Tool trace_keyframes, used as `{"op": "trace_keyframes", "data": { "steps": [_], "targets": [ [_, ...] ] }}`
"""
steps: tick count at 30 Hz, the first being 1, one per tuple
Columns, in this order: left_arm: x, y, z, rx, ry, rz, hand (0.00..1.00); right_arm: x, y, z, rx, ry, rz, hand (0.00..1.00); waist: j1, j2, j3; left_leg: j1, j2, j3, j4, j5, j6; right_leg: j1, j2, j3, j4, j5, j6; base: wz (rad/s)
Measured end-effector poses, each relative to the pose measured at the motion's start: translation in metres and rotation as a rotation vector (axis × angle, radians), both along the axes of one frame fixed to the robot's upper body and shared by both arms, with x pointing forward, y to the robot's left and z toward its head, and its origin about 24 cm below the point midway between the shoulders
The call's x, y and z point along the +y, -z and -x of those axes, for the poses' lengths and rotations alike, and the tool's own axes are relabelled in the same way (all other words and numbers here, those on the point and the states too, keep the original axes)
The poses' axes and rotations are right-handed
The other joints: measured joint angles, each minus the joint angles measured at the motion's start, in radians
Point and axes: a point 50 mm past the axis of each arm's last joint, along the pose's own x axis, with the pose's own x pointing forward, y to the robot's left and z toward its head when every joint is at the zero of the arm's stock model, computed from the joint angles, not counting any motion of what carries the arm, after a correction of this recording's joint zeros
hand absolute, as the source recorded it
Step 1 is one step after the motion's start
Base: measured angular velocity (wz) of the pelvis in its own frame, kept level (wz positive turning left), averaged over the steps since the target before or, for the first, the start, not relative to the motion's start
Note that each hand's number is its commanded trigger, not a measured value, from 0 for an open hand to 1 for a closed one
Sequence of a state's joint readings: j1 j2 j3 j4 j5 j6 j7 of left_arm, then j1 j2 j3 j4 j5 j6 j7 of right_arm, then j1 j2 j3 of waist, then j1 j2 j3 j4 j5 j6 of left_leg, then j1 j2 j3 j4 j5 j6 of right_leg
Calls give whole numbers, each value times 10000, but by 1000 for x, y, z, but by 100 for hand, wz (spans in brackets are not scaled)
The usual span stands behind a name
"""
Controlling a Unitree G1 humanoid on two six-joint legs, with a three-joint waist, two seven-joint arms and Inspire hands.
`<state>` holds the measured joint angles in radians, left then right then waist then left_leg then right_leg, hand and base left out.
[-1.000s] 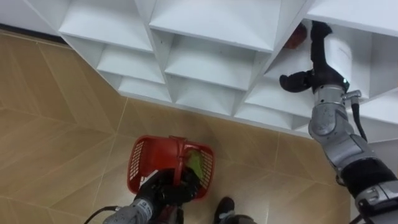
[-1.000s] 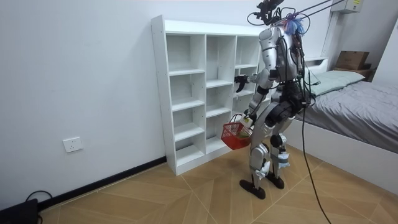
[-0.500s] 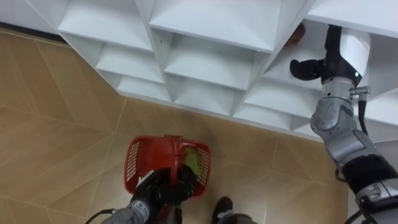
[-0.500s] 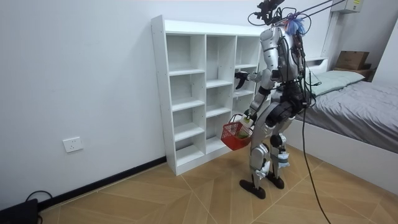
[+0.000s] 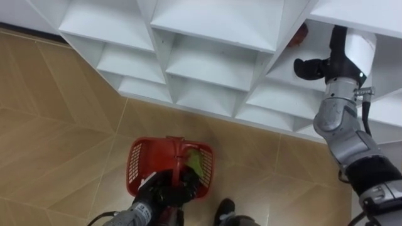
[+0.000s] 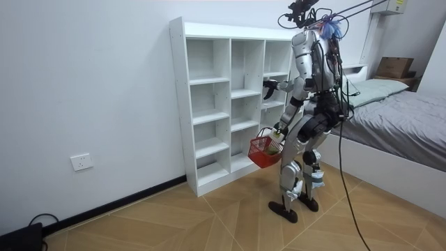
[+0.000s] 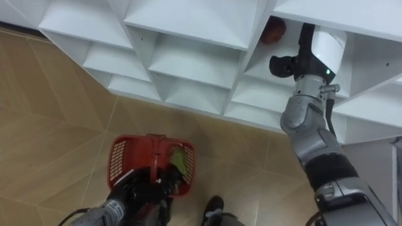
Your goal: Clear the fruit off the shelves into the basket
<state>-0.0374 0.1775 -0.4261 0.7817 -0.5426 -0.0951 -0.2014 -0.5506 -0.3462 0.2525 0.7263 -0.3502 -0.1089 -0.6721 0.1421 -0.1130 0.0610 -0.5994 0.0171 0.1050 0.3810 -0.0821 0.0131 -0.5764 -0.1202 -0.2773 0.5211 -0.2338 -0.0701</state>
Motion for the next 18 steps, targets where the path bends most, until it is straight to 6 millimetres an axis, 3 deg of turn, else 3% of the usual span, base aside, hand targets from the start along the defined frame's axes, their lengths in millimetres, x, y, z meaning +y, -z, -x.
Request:
{"op": "trace_keyframes", "data": {
  "steps": [11,14,18],
  "targets": [
    [-1,0,0,52,-24,142,100,-4,7,-1,698,94,-1757,0,-5,-22,12,-22,-78,-122,-131,59,-3,4,-68,-121,-20,-40,0,3],
    [1,-2,0,-14,-123,276,100,-6,5,-3,689,253,-2423,0,15,-176,95,-85,-118,-246,-233,139,-20,-65,-100,-223,-29,-65,-19,12],
    [5,-5,-1,-99,-164,490,100,-7,-2,-10,509,456,-3154,0,-26,-367,88,-387,-131,-357,-191,160,-33,-277,-100,-339,-31,-66,-28,8]
  ]
}}
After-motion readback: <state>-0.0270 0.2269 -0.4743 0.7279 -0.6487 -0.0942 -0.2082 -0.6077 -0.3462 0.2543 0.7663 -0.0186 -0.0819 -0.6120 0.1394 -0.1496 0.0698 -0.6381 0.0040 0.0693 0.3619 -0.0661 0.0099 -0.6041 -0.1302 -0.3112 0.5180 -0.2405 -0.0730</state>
